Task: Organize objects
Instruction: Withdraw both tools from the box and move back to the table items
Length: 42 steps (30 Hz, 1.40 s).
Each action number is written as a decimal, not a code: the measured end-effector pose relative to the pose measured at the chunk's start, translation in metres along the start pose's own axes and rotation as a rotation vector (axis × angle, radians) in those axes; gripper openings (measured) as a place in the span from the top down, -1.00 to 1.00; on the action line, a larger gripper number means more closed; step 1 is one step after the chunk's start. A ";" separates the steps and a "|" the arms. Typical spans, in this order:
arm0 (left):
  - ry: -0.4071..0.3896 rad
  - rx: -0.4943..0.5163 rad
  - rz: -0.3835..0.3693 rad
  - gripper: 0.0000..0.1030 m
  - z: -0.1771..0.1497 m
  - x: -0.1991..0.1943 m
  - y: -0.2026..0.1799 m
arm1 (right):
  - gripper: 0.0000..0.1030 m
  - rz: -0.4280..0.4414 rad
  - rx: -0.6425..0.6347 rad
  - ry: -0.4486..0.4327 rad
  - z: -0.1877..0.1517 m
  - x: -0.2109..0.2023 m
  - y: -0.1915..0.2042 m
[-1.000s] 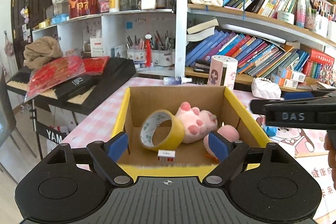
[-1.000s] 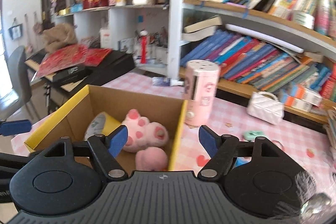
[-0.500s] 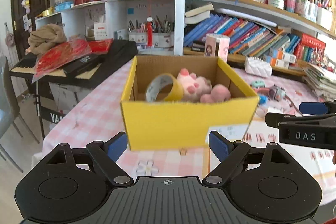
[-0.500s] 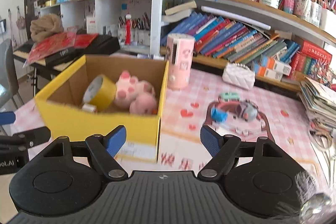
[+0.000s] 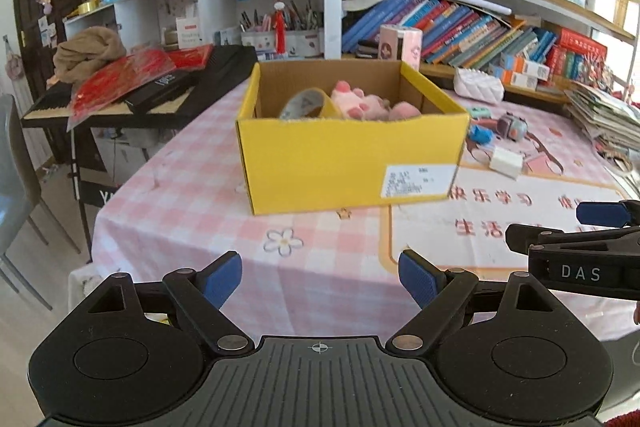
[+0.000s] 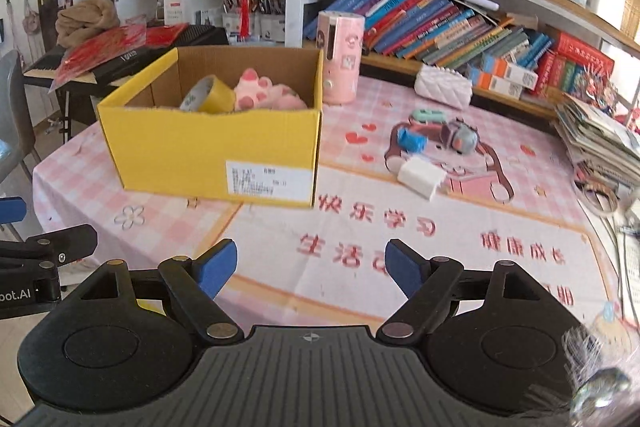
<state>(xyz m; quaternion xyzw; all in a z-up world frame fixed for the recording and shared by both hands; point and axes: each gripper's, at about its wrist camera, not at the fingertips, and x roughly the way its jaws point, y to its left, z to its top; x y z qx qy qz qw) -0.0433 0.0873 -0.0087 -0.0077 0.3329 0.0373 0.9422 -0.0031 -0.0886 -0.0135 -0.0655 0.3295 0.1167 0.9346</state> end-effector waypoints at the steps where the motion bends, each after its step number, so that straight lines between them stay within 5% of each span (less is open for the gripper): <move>1: 0.005 0.004 -0.005 -0.71 -0.002 -0.001 -0.001 | -0.58 -0.005 0.004 0.004 -0.003 -0.002 0.000; 26: 0.036 0.176 -0.221 -0.81 0.003 0.017 -0.089 | -0.63 -0.223 0.176 0.042 -0.041 -0.032 -0.077; 42: 0.050 0.191 -0.238 -0.81 0.036 0.061 -0.150 | -0.64 -0.236 0.182 0.080 -0.018 0.004 -0.147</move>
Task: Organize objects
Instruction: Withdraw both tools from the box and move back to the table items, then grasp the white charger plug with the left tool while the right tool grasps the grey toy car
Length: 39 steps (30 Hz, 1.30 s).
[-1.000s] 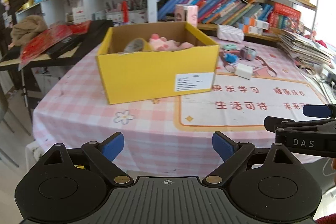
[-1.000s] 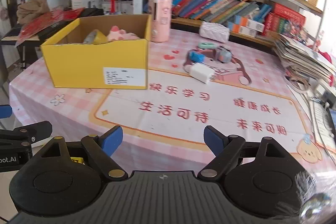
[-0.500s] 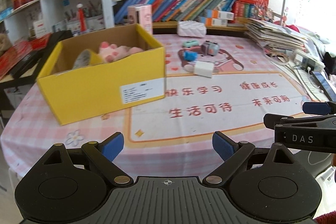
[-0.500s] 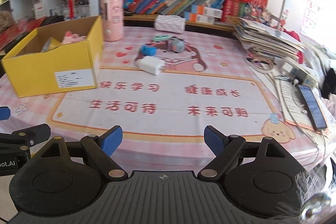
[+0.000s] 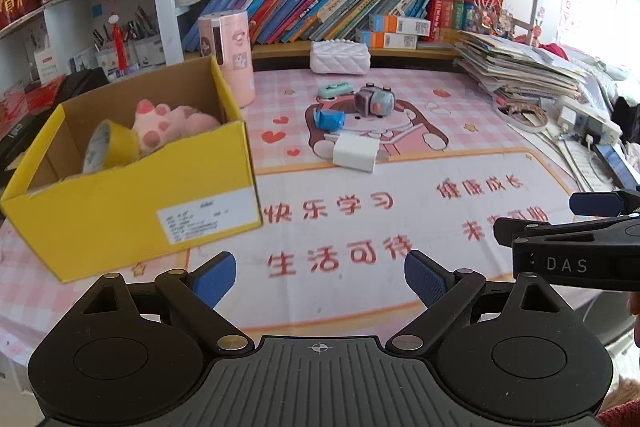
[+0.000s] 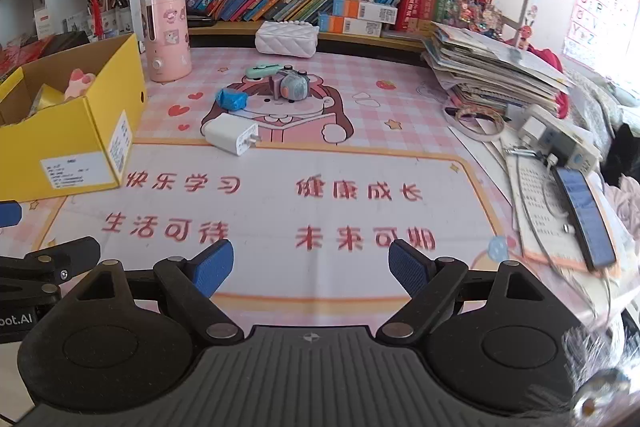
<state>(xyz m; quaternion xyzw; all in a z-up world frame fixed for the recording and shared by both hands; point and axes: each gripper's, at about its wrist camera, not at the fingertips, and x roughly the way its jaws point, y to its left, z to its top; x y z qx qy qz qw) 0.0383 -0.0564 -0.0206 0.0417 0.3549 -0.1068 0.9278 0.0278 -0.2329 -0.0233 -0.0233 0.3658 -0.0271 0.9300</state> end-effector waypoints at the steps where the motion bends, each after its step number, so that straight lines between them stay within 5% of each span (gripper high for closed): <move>1: -0.001 -0.006 0.004 -0.81 0.003 0.003 -0.001 | -0.63 0.006 -0.006 0.001 0.004 0.004 -0.002; 39: -0.004 -0.026 0.105 -0.76 0.089 0.110 -0.062 | -0.58 0.164 -0.026 -0.057 0.110 0.127 -0.080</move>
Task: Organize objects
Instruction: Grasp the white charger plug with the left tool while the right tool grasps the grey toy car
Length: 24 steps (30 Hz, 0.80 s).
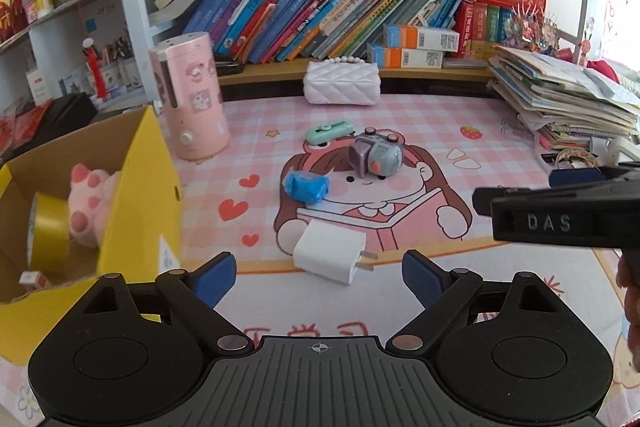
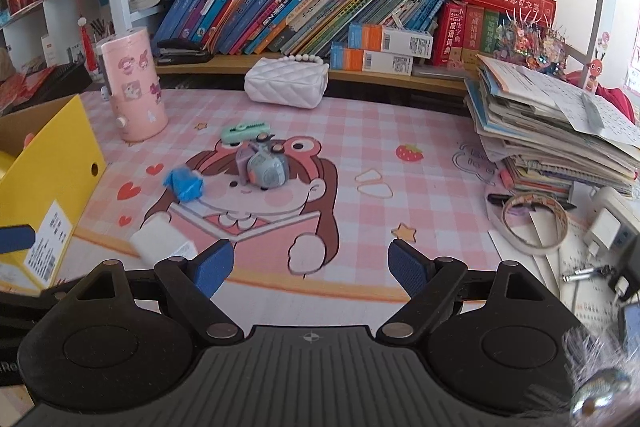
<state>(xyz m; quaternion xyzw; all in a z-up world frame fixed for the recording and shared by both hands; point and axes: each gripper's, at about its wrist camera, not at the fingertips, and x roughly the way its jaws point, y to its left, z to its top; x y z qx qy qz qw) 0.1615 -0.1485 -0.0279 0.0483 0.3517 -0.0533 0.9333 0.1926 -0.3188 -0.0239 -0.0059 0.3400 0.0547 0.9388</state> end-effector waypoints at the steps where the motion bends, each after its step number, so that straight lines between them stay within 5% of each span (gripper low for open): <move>1: 0.005 0.002 0.000 -0.69 0.000 0.003 -0.001 | -0.56 0.007 0.005 0.003 0.002 0.003 -0.002; 6: 0.045 0.000 -0.002 -0.50 0.004 0.025 -0.005 | -0.32 0.045 0.019 0.025 0.011 0.023 -0.009; 24: 0.150 0.072 -0.032 -0.49 0.003 0.096 -0.012 | -0.37 0.070 -0.048 0.040 0.033 0.076 -0.003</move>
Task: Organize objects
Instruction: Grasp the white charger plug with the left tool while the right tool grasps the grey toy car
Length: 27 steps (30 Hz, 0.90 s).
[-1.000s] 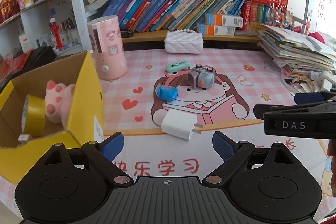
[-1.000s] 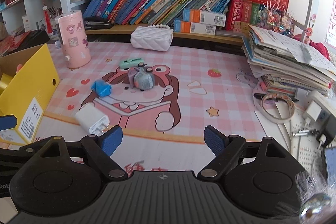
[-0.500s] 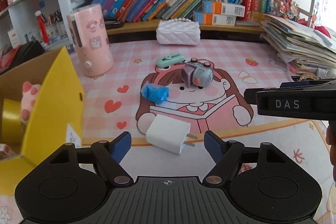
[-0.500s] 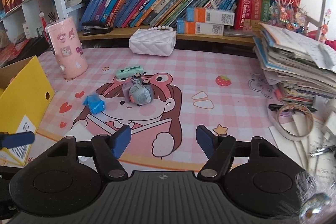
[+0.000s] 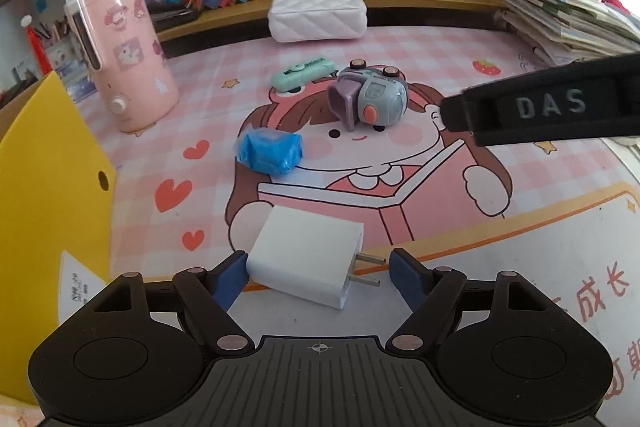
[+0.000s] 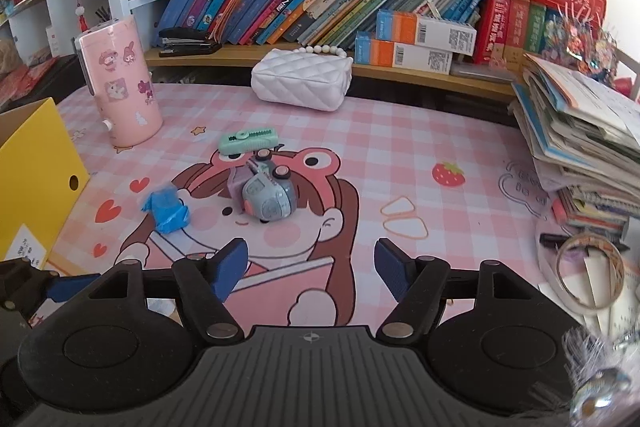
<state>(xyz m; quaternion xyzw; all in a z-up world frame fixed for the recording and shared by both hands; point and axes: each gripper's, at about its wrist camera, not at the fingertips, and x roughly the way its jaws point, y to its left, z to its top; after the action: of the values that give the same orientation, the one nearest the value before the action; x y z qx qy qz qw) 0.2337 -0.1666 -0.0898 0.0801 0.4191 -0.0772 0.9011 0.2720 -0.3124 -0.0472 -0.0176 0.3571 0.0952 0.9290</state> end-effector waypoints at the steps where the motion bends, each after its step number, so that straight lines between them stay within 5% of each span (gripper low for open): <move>1: 0.000 -0.012 -0.005 -0.42 0.000 0.001 0.001 | -0.38 0.003 -0.004 -0.001 0.002 0.002 0.001; 7: 0.001 -0.032 -0.027 -0.37 -0.002 0.000 0.009 | -0.57 0.028 -0.066 -0.020 0.012 0.017 0.011; 19: -0.016 -0.171 -0.035 -0.37 -0.008 -0.046 0.036 | -0.56 0.049 -0.108 -0.012 0.032 0.073 0.023; 24: -0.035 -0.199 -0.041 -0.37 -0.008 -0.061 0.041 | -0.47 0.053 -0.133 0.024 0.033 0.098 0.030; 27: -0.044 -0.211 -0.040 -0.37 -0.009 -0.068 0.045 | -0.13 0.060 -0.126 0.057 0.033 0.110 0.030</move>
<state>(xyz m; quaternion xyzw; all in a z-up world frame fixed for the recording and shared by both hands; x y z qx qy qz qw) 0.1931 -0.1159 -0.0402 -0.0254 0.4067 -0.0521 0.9117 0.3678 -0.2616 -0.0953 -0.0680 0.3772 0.1446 0.9122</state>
